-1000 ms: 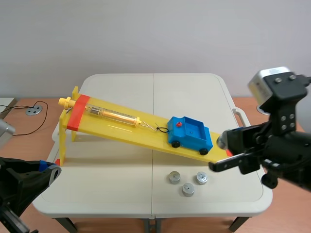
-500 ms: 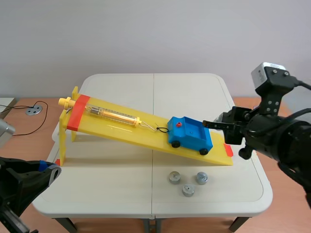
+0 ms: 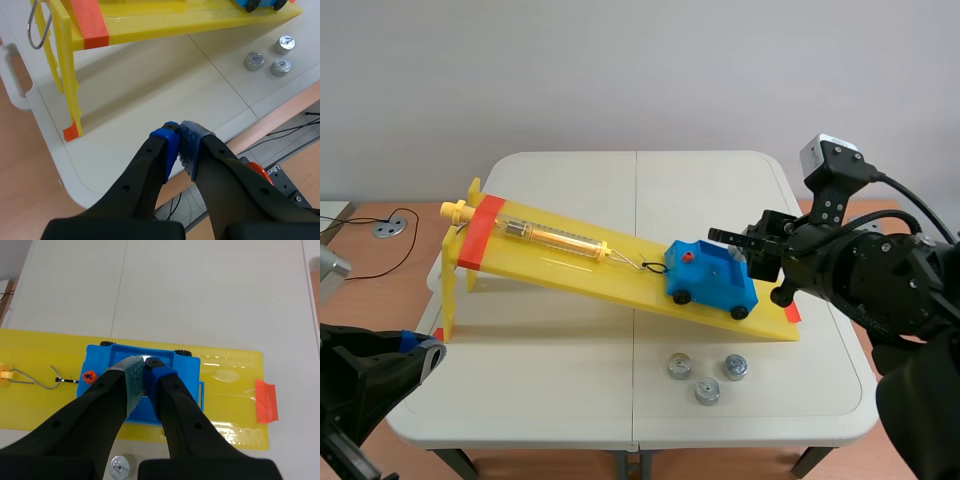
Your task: Place the four metal weights on the blue cart on the ramp.
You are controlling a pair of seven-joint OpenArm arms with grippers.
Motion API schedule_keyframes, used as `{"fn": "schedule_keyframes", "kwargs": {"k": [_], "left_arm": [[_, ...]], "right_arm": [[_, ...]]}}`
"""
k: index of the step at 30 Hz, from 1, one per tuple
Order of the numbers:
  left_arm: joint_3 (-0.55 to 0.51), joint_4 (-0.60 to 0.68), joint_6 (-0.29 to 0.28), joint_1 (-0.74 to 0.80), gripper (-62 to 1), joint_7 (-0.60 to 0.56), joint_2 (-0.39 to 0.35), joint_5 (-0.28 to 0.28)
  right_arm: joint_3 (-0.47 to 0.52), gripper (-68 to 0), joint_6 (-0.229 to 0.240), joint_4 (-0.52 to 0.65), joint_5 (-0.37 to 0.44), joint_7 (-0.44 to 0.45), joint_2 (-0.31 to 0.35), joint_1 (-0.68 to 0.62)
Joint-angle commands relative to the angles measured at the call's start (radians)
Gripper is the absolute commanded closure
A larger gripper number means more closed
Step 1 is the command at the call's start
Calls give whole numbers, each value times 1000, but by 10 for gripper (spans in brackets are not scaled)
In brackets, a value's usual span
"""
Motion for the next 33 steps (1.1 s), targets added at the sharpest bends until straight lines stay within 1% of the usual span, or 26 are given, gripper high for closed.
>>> {"fn": "schedule_keyframes", "kwargs": {"k": [1, 3, 8, 9, 11, 12, 16, 19, 21, 33], "left_arm": [[-13, 71, -18, -20, -36, -103, 21, -73], [-13, 71, -18, -20, -36, -103, 21, -73], [-13, 71, -18, -20, -36, -103, 21, -73], [-13, 71, -18, -20, -36, -103, 21, -73], [-13, 71, -18, -20, -36, -103, 21, -73], [-13, 71, -18, -20, -36, -103, 21, -73], [-13, 71, -18, -20, -36, -103, 21, -73], [-13, 71, -18, -20, -36, -103, 21, -73], [-13, 71, -18, -20, -36, -103, 21, -73], [-13, 71, -18, -20, -36, -103, 21, -73]], "right_arm": [[-29, -6, 18, 61, 44, 189, 0, 115], [-30, -6, 38, 29, 44, 190, 0, 140], [-30, -6, 41, -40, 44, 193, 0, 183], [-30, -6, 46, -52, 44, 194, 0, 189], [-30, -6, 72, -74, 44, 195, -2, 200], [-30, -6, 75, -83, 41, 195, -6, 204], [-30, -6, 75, -109, 37, 217, -18, 210], [-30, -6, 73, -112, 10, 242, -27, 209], [-30, -6, 74, -112, 10, 250, -28, 210], [-30, -7, 74, -112, 11, 238, -31, 207]]}}
